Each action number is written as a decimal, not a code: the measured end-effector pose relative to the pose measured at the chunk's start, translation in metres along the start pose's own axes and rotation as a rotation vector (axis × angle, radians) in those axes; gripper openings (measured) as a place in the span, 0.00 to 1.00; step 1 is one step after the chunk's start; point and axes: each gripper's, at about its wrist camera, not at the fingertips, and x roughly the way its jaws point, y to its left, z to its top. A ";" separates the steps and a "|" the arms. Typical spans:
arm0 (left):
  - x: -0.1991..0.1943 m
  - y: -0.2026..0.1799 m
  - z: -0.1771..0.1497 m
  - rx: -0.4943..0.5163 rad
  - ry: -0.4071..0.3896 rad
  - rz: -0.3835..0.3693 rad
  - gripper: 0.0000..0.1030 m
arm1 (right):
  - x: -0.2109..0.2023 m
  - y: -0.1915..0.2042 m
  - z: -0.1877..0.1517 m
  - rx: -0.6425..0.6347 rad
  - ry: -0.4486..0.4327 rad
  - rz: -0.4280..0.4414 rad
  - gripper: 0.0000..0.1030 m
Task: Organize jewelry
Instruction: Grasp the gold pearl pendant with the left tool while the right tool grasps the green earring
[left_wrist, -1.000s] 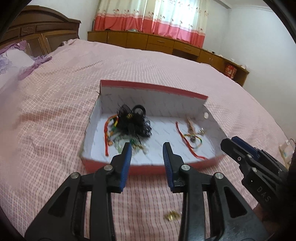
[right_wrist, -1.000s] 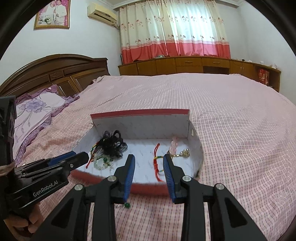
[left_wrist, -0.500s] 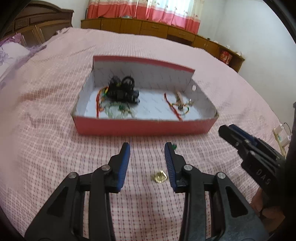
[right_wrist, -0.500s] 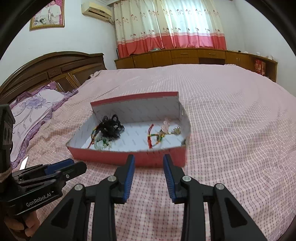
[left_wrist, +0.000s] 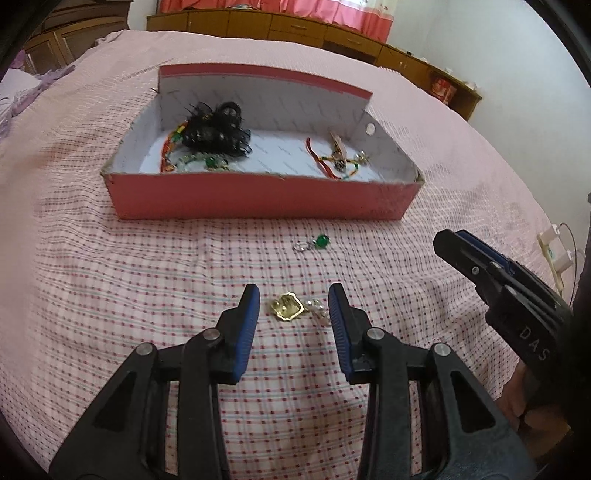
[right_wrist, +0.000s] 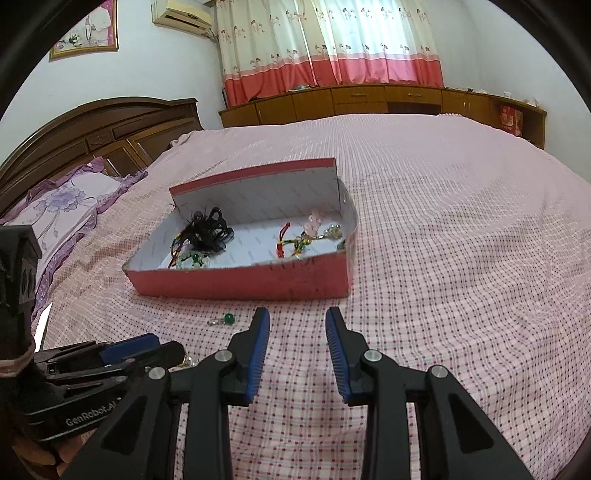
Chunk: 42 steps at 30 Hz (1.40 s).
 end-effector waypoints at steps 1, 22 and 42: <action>0.002 -0.001 0.000 0.003 0.005 -0.001 0.29 | 0.000 0.000 -0.001 0.001 0.002 0.000 0.33; 0.013 -0.001 -0.004 0.013 0.005 0.043 0.15 | 0.005 0.006 -0.009 0.002 0.023 0.017 0.33; -0.022 0.043 0.012 -0.059 -0.101 0.126 0.15 | 0.048 0.052 0.001 -0.059 0.083 0.082 0.33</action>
